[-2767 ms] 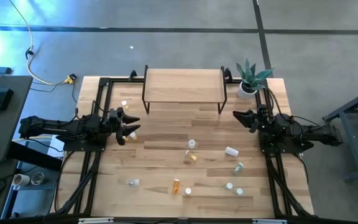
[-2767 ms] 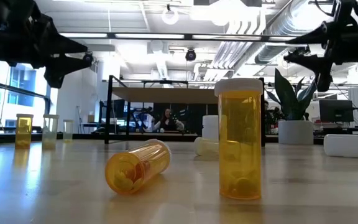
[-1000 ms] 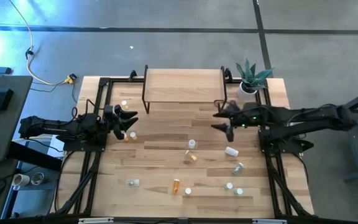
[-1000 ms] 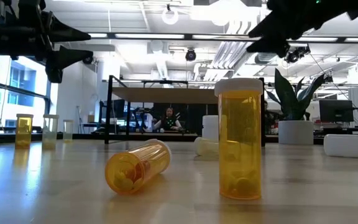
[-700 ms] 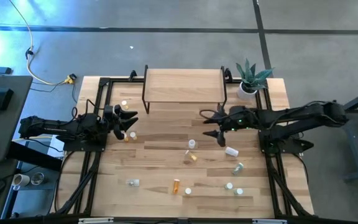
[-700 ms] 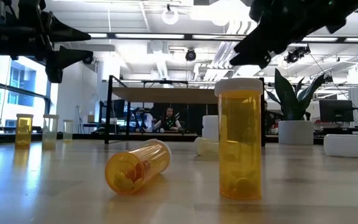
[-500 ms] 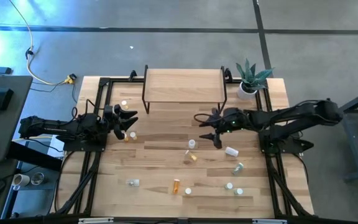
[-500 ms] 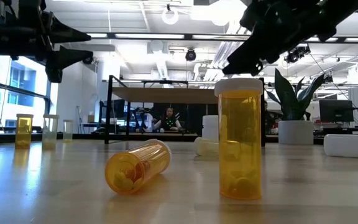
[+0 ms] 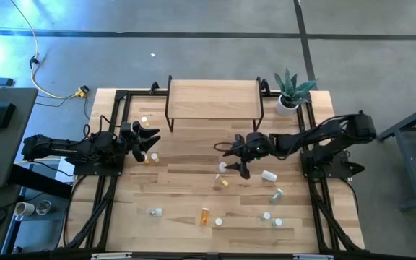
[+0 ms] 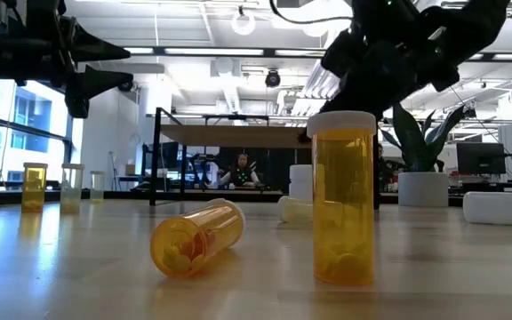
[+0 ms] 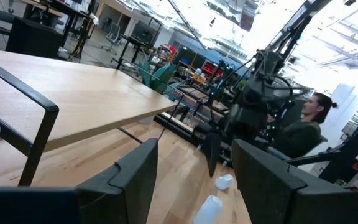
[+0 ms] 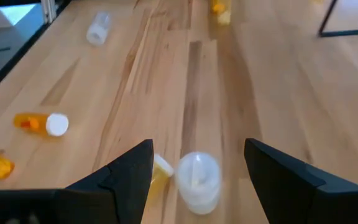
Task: Pick and place medicine bottles onto shelf by color
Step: Put the center white pill bottle on the shelf
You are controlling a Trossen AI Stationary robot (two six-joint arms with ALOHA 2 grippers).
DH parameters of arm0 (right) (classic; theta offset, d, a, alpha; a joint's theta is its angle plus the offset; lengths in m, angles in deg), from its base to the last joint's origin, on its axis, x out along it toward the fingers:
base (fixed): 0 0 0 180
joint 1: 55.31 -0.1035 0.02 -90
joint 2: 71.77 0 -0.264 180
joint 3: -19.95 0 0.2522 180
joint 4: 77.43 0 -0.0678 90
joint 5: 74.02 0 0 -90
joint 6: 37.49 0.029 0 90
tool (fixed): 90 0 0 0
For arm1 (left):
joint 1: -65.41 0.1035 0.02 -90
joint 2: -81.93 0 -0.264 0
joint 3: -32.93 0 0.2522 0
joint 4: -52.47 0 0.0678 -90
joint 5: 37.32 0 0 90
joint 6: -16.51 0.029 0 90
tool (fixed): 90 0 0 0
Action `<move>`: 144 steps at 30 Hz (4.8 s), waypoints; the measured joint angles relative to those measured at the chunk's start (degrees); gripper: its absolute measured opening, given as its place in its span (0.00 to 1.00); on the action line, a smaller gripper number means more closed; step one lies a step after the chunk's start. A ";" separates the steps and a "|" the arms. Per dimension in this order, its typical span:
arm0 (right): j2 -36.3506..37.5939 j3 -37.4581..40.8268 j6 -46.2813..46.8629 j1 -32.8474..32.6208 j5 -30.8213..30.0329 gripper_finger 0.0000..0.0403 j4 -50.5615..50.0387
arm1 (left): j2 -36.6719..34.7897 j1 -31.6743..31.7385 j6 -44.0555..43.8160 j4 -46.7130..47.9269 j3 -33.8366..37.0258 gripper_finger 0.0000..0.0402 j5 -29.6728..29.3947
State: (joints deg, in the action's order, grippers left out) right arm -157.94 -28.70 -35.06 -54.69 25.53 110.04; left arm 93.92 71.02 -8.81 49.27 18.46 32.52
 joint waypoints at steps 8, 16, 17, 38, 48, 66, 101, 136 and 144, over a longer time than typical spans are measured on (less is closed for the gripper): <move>-5.83 0.02 -1.42 -1.58 -0.48 0.60 4.15 | 0.00 0.00 -0.09 0.87 0.00 0.49 0.00; -7.87 0.02 -1.42 -1.66 -2.96 0.60 4.63 | 0.02 0.00 -0.20 0.86 0.00 0.49 0.00; -7.89 0.02 -1.42 -1.78 -2.89 0.60 4.64 | 0.02 0.00 -0.20 0.86 0.00 0.49 0.00; -8.07 0.02 -0.97 -1.90 -2.45 0.51 4.49 | 0.00 0.00 -0.04 0.84 0.00 0.49 0.00; -8.07 0.02 0.25 -1.90 -2.45 0.39 3.34 | 0.00 0.00 -0.03 0.84 0.00 0.49 0.00; -6.32 0.02 7.06 -0.40 -2.48 0.32 8.16 | 0.00 0.00 -0.16 0.36 0.00 0.49 0.00; -1.60 -39.18 -4.90 27.71 -7.19 0.32 -28.01 | 0.00 0.00 -0.02 0.62 0.00 0.49 0.02; -1.90 -33.59 -4.93 37.48 -6.10 0.32 -33.80 | 0.00 0.00 -0.02 0.62 0.00 0.49 0.00; -4.34 -33.60 -5.29 37.47 -6.10 0.32 -32.15 | 0.00 0.00 0.00 0.88 0.00 0.49 0.00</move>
State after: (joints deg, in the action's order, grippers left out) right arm -162.28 -62.30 -40.35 -17.22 19.43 77.90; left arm 93.92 71.02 -8.81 50.16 18.46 32.52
